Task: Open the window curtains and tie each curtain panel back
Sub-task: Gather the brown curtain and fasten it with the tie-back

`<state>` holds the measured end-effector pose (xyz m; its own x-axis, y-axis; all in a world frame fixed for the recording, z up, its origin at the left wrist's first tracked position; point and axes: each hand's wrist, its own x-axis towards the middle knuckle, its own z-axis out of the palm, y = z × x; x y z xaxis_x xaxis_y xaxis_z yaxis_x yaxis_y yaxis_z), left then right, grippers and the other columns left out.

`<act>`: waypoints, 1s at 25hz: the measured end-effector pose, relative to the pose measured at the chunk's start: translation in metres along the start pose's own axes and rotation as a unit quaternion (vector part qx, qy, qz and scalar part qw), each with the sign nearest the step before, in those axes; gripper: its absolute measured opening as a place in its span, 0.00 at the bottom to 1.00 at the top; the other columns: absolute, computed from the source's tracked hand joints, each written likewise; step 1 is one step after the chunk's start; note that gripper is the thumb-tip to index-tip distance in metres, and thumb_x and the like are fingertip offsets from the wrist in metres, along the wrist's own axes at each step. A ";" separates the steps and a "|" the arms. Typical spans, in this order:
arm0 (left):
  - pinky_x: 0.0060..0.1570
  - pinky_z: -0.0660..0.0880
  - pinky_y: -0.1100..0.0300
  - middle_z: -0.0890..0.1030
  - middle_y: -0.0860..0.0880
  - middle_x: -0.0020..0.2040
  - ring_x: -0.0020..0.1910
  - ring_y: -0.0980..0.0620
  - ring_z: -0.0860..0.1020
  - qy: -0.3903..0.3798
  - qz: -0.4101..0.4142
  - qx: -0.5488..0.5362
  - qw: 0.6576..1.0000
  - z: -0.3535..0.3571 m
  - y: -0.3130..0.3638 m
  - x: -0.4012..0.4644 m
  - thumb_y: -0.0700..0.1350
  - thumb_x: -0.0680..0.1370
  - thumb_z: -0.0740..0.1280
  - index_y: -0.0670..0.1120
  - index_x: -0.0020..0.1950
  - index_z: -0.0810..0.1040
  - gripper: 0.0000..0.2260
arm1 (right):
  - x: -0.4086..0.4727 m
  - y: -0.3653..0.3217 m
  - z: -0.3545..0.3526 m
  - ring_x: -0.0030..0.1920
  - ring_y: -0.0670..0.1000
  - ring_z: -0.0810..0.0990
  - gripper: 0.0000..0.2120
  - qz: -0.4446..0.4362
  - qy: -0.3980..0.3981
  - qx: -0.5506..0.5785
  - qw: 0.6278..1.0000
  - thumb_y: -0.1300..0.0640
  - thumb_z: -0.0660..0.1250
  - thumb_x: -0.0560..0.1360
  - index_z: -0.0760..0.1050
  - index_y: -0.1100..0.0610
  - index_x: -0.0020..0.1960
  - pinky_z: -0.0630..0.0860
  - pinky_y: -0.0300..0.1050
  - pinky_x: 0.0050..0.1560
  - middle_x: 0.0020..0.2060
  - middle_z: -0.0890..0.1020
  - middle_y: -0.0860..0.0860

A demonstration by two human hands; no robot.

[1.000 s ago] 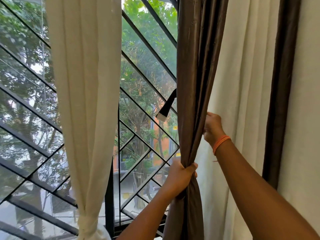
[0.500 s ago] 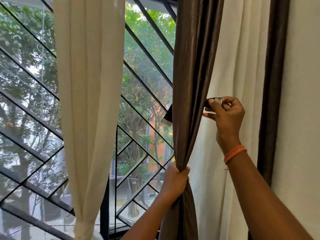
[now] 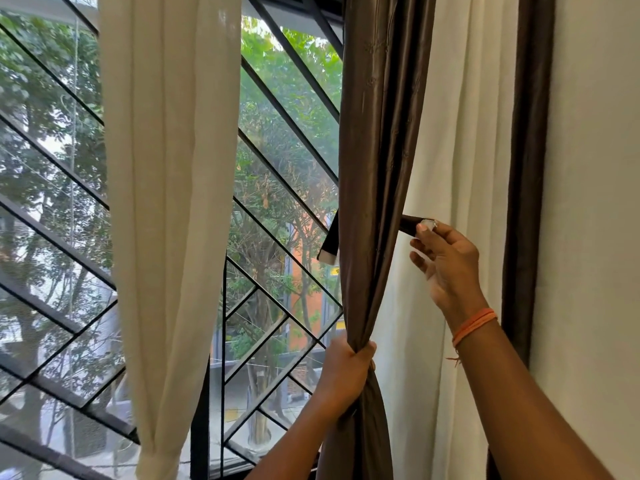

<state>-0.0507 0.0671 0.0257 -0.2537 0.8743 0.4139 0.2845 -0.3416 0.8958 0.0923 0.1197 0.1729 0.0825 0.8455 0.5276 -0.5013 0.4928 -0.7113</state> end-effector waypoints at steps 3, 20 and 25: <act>0.34 0.74 0.60 0.78 0.45 0.35 0.32 0.53 0.78 0.010 0.004 0.005 1.000 0.005 0.002 0.000 0.43 0.79 0.63 0.47 0.48 0.74 0.01 | -0.009 -0.001 0.015 0.45 0.49 0.84 0.06 -0.092 0.024 -0.060 0.994 0.58 0.68 0.78 0.77 0.57 0.54 0.81 0.45 0.45 0.47 0.83 0.51; 0.62 0.76 0.48 0.81 0.45 0.61 0.59 0.46 0.80 -0.179 -0.044 -0.182 0.966 -0.016 0.036 0.024 0.55 0.66 0.78 0.46 0.69 0.71 0.35 | -0.020 0.026 0.054 0.43 0.55 0.81 0.15 -0.149 -0.011 -0.177 0.973 0.57 0.74 0.73 0.70 0.61 0.51 0.80 0.43 0.43 0.45 0.81 0.57; 0.55 0.79 0.45 0.81 0.39 0.59 0.58 0.39 0.80 0.005 -0.014 -0.405 0.914 -0.040 0.086 0.072 0.48 0.79 0.68 0.42 0.62 0.78 0.14 | -0.018 0.029 0.055 0.48 0.52 0.84 0.11 -0.126 -0.055 -0.122 0.983 0.58 0.74 0.73 0.72 0.54 0.49 0.81 0.46 0.50 0.48 0.84 0.55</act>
<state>-0.0813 0.0868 0.1393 -0.2601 0.8847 0.3869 -0.4996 -0.4662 0.7301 0.0287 0.1075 0.1686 0.0776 0.6703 0.7380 -0.2545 0.7291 -0.6354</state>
